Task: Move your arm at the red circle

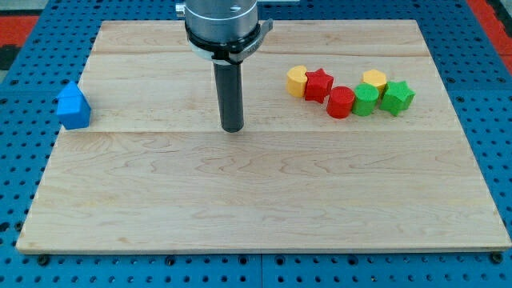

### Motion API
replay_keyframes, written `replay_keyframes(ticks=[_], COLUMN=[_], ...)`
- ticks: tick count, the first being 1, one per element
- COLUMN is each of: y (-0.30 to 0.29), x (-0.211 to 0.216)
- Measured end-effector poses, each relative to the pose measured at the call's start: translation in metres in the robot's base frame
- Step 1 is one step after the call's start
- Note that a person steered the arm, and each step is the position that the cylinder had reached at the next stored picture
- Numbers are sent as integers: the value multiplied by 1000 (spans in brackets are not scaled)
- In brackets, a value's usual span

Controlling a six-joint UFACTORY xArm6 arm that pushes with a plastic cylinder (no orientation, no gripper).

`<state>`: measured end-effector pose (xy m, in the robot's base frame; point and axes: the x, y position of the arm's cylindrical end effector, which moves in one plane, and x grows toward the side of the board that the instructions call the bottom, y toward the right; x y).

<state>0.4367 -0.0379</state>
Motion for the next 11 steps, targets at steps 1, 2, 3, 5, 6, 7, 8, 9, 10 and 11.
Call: replay_keyframes(ticks=[1,2,3,5,6,7,8,9,10,11], y=[4,9,12,19,21,21,21,41,92,131], x=[27,36,42,44,44,44,48,49,49,44])
